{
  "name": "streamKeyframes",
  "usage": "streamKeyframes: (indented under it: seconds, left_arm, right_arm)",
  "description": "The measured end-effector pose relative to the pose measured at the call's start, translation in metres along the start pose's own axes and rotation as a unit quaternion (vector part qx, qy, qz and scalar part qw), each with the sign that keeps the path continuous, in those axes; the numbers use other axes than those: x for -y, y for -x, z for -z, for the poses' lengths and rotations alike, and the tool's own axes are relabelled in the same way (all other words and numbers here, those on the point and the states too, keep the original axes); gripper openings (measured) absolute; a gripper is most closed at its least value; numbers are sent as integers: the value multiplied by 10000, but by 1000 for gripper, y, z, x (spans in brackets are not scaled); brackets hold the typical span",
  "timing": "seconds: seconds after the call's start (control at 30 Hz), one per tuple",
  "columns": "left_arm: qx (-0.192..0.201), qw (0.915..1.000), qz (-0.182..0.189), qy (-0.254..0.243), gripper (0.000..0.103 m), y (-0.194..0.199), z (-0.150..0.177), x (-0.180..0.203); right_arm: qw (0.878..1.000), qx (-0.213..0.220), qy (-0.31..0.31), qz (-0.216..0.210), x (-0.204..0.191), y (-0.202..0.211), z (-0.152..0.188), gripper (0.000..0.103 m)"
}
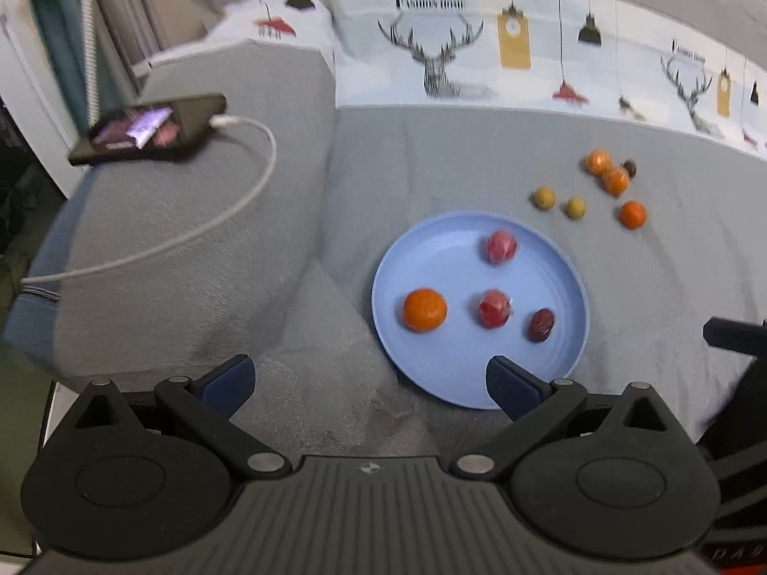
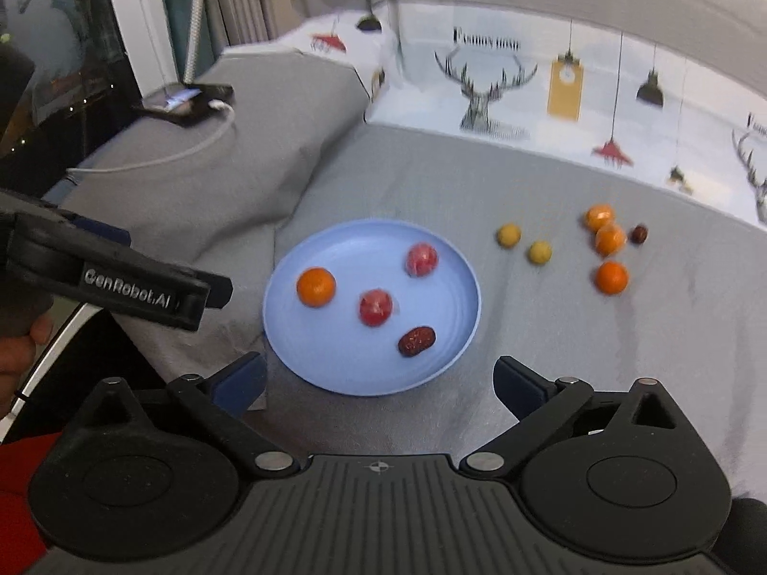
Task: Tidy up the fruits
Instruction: 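Lift both grippers away from the plate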
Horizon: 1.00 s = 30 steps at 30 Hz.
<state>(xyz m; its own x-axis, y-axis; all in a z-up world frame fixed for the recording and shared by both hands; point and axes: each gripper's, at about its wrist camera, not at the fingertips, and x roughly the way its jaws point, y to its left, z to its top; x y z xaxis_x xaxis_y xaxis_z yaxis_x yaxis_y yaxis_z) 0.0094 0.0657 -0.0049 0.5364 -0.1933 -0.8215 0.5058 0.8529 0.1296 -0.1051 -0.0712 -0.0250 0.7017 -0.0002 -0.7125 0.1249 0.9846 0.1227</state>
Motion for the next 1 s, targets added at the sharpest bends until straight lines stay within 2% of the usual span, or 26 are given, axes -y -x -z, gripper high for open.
streamKeyframes:
  seconds: [0.23, 0.47, 1.0]
  left_arm:
    - [198, 9998, 6, -46, 103, 31, 16, 14]
    - [401, 9992, -43, -37, 103, 50, 21, 19]
    - [482, 9988, -30, 10, 103, 55, 25, 16]
  right_arm:
    - [9987, 487, 149, 91, -6, 38, 9, 102]
    - [9969, 760, 150, 159, -6, 61, 15, 102]
    - [9963, 830, 159, 165, -11, 67, 19, 102]
